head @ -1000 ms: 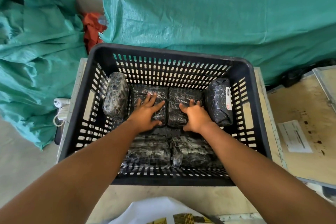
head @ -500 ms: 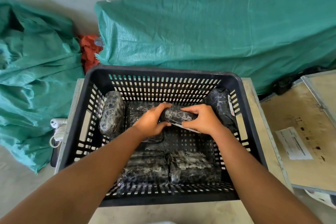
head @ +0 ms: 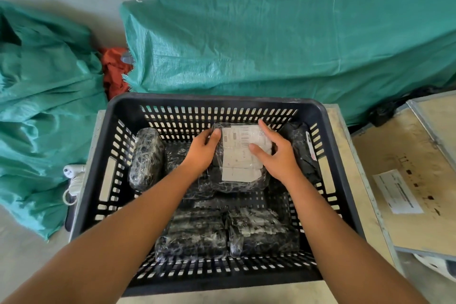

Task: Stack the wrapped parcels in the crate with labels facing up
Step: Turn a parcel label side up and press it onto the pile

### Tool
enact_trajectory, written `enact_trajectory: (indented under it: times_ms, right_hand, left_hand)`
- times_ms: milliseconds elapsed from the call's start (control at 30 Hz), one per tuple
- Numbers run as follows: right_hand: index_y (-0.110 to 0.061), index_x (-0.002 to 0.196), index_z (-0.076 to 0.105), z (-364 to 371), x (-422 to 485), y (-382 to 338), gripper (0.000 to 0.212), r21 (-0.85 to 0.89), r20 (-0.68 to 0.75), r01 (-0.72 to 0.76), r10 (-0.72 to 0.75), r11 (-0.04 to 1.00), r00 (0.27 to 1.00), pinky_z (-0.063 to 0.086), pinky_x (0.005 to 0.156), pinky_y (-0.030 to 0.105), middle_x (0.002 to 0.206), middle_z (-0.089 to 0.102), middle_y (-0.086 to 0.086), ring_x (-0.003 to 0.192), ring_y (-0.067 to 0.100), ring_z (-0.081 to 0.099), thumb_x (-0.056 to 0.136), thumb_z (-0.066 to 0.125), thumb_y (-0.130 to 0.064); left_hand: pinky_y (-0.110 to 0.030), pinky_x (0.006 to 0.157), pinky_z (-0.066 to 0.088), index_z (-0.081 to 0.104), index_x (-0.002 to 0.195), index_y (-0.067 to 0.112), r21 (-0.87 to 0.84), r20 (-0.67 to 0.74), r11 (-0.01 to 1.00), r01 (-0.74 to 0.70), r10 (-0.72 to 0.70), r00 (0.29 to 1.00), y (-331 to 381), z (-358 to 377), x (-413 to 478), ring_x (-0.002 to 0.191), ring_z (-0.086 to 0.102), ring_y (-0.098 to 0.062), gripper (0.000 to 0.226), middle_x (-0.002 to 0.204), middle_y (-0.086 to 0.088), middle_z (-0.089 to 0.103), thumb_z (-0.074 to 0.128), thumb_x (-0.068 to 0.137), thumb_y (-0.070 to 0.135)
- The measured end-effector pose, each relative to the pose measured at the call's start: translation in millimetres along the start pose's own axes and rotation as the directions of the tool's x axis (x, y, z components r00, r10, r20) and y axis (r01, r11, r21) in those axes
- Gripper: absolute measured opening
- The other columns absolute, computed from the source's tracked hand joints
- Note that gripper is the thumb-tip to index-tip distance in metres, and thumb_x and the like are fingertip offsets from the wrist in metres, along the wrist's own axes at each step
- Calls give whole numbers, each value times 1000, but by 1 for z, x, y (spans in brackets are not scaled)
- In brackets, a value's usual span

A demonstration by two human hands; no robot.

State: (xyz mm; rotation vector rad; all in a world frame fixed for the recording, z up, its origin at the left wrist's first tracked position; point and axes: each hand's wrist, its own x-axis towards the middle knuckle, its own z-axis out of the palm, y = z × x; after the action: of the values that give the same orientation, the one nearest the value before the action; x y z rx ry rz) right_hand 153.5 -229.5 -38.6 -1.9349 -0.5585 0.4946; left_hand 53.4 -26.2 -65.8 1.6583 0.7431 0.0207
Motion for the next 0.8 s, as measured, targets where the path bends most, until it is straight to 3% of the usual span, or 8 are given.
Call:
enact_trajectory:
  times_ms: [133,267,467,567,633,700,767,800]
  right_hand:
    - [-36,150,47,9,1,7,61,-124,-4,-113,113,986,994,31,121,41,158,41,9,147,22,37,95,71,-27]
    - [-25,149,50,20,4,11,55,-244,-37,-154,149,958,988,28,121,35,156,40,16,144,29,40,98,68,-22]
    - [-36,158,31,22,9,25,71,-375,127,-211,276,903,953,17,122,34,169,2,13,156,29,12,99,65,-15]
    - [-44,160,15,22,11,30,88,-430,196,-233,342,872,919,25,119,32,169,-18,4,156,26,4,97,66,-10]
    - [-46,159,8,24,11,32,94,-469,208,-239,369,850,906,30,118,34,166,-28,2,156,27,4,97,66,-7]
    - [-45,160,3,28,10,34,98,-510,220,-226,379,830,899,29,121,36,164,-34,4,156,30,3,96,66,-5]
    - [-42,161,1,32,9,35,99,-537,216,-223,388,814,896,24,121,36,162,-37,7,156,32,2,96,65,-4]
    - [-39,161,2,34,9,35,97,-547,210,-222,390,807,897,22,121,35,161,-38,8,156,32,0,96,65,-4]
  left_hand:
    - [-27,104,40,21,160,19,52,89,996,-75,71,993,-13,9,-10,135,46,-14,78,150,1,48,63,97,37]
    - [-51,116,34,5,157,47,275,247,950,-149,80,966,-26,21,-14,147,29,-28,109,163,-3,22,81,80,38]
    - [-38,118,17,2,158,40,449,313,874,-185,40,949,-45,28,-14,152,18,-31,114,166,-5,15,83,79,26]
    - [-40,119,19,-10,160,32,507,291,850,-146,-9,957,-45,33,-14,153,14,-34,116,169,-10,-2,78,86,19]
    - [-38,116,29,-18,158,30,543,296,826,-151,-20,955,-43,36,-18,151,21,-35,116,165,-14,-25,75,89,14]
    - [-35,103,47,-23,156,26,588,309,793,-157,-41,950,-42,39,-21,138,47,-32,115,155,-14,-44,71,92,12]
    - [-31,86,56,-25,155,21,648,318,743,-167,-65,946,-39,41,-24,119,63,-30,111,149,-15,-52,68,95,13]
    - [-32,88,56,-24,155,17,677,324,713,-182,-68,944,-39,42,-25,123,59,-33,107,147,-16,-53,65,96,13]
